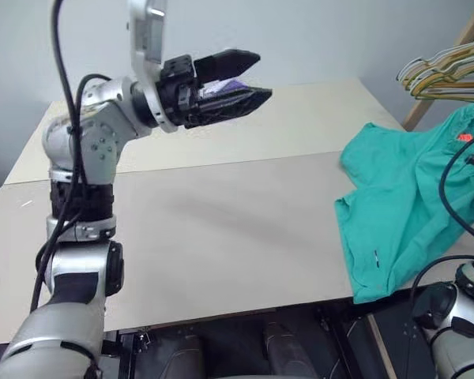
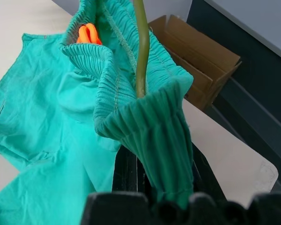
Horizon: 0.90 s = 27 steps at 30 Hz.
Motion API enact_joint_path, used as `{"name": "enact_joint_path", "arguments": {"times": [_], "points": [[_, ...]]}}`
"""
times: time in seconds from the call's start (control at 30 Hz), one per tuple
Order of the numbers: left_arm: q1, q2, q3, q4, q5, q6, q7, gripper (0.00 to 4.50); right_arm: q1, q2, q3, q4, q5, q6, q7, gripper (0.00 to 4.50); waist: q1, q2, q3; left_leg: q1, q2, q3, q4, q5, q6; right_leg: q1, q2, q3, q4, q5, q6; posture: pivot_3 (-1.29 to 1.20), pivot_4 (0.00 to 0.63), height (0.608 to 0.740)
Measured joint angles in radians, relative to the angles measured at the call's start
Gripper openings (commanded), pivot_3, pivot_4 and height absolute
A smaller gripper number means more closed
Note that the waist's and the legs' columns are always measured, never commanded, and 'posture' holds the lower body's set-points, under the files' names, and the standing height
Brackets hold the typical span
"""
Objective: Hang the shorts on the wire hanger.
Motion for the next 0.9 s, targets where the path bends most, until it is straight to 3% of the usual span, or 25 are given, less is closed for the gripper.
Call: {"name": "enact_joint_path", "arguments": {"times": [0.47, 0.9], "points": [[-0.041, -0.067, -0.010, 0.097, 0.057, -0.062, -0.020, 4.46, -0.102, -0.088, -0.023, 0.083, -0.088, -0.023, -0.062, 0.00, -0.018, 0.001, 0.000, 0.006, 0.000, 0.007, -0.006, 0.001, 0.002, -0.001, 0.000, 0.008, 0.001, -0.001, 0.001, -0.14, 0.059, 0.740], [-0.059, -0.071, 0.004, 0.099, 0.074, -0.065, -0.005, 4.46, -0.238, -0.129, -0.116, 0.362, -0.126, -0.154, -0.153, 0.00, -0.032, 0.001, 0.000, 0.012, 0.000, 0.016, -0.013, 0.001, 0.002, -0.001, 0.000, 0.017, 0.000, 0.000, 0.002, -0.12, 0.039, 0.740]]}}
